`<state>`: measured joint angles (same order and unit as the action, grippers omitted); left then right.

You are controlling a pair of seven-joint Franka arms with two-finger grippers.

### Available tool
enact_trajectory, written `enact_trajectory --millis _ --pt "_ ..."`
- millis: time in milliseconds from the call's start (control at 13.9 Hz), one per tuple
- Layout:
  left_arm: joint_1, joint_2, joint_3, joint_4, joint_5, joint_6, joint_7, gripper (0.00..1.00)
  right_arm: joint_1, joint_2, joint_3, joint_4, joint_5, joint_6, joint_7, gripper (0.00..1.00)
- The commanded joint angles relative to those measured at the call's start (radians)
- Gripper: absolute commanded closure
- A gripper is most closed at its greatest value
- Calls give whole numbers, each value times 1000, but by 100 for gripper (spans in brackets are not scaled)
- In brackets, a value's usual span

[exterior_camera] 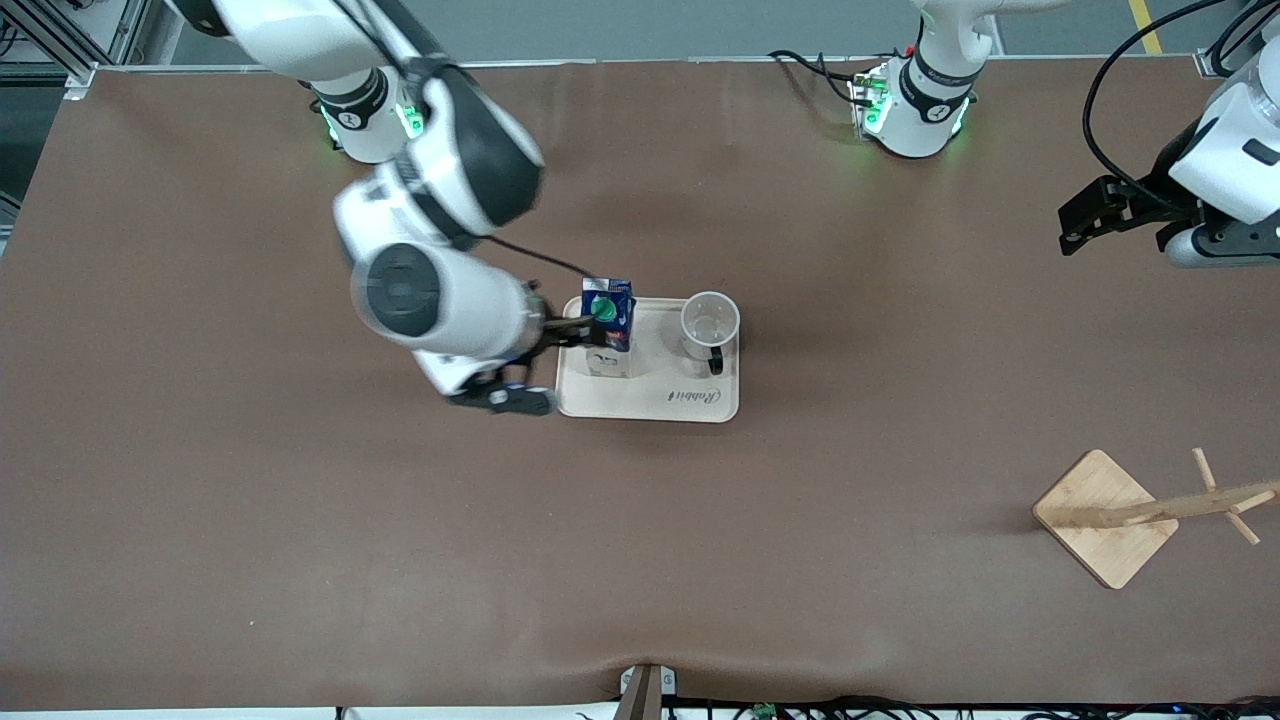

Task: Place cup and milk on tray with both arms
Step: 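Set the milk carton upright on the tray and open the right gripper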

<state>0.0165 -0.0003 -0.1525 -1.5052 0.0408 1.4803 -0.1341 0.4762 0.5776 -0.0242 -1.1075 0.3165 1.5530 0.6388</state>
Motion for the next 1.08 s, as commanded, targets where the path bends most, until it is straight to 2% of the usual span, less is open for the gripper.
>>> enact_trajectory --millis 0,288,505,721,865,1010 --pt "3 -23 -1 -18 7 2 16 0 -132 -91 18 6 -86 -102 -42 0" --pt "2 -23 -1 -18 5 2 16 0 -339 -229 18 -17 -215 -226 -238 0" --pt "2 -24 -2 -18 5 2 16 0 -459 -338 17 -105 -262 -235 -388 0" --pt "7 -21 -1 -21 2 3 8 0 -489 -506 18 -266 -341 -232 -412 0" --pt "7 -23 -1 -23 1 3 -4 0 -482 -612 21 -386 -344 -225 -413 0" --pt "7 -30 -1 -42 -1 9 -5 0 -487 -653 21 -463 -330 -225 -450 0"
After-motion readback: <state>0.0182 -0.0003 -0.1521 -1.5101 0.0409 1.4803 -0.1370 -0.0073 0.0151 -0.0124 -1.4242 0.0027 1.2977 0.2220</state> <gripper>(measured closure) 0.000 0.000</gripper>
